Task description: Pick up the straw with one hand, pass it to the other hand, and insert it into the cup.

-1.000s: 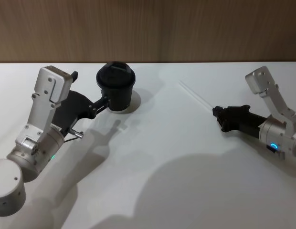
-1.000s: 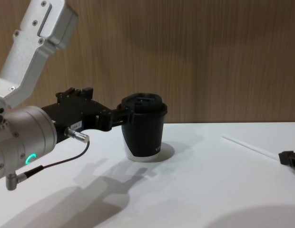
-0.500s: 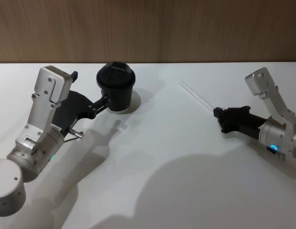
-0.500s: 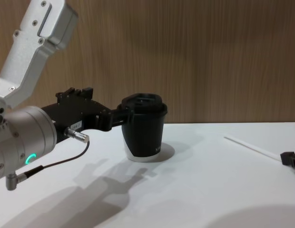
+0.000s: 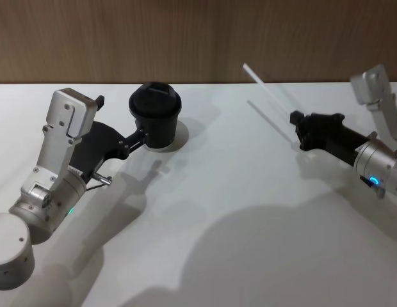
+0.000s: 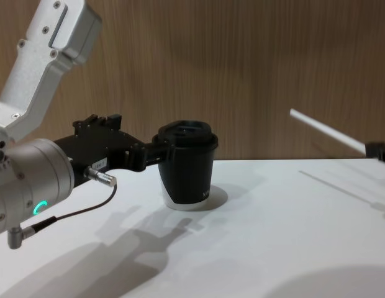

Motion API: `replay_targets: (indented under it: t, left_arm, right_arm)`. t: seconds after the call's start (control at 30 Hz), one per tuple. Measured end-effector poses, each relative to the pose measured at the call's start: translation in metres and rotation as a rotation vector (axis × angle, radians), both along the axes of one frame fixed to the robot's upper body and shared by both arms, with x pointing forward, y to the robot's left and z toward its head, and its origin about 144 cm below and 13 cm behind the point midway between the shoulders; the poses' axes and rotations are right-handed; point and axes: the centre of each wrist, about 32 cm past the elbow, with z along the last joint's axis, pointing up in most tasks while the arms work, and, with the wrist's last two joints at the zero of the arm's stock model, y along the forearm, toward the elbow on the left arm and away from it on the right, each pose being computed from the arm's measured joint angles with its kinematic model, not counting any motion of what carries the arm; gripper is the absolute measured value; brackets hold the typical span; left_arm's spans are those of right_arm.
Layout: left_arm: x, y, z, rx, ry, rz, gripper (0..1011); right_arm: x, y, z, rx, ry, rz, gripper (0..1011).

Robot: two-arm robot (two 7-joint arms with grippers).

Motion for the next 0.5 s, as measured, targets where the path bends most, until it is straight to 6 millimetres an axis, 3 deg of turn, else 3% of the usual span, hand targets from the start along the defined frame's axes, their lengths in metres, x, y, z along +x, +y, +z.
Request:
replay_targets:
  t: [0.5]
  left_arm:
    - [0.000,0.000,0.000,0.000,0.000,0.000,1001]
  right_arm:
    - [-0.016,0.021,0.040,0.184,-0.190,0.110,1]
